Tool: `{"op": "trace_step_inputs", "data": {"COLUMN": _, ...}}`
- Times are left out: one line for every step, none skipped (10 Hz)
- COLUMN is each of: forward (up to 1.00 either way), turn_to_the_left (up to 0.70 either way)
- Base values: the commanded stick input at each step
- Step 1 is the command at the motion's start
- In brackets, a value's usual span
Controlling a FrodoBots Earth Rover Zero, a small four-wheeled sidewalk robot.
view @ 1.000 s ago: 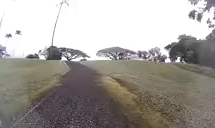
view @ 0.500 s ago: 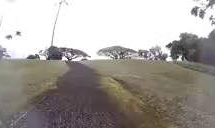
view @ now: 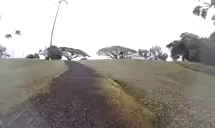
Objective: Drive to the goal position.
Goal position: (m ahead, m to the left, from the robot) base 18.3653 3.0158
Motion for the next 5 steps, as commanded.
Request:
{"op": "trace_step_inputs", "data": {"forward": 0.7, "turn_to_the_left": 0.33}}
{"op": "trace_step_inputs", "data": {"forward": 0.7, "turn_to_the_left": 0.35}}
{"op": "trace_step_inputs", "data": {"forward": 0.7, "turn_to_the_left": 0.35}}
{"op": "trace_step_inputs", "data": {"forward": 0.7, "turn_to_the_left": 0.35}}
{"op": "trace_step_inputs", "data": {"forward": 0.7, "turn_to_the_left": 0.35}}
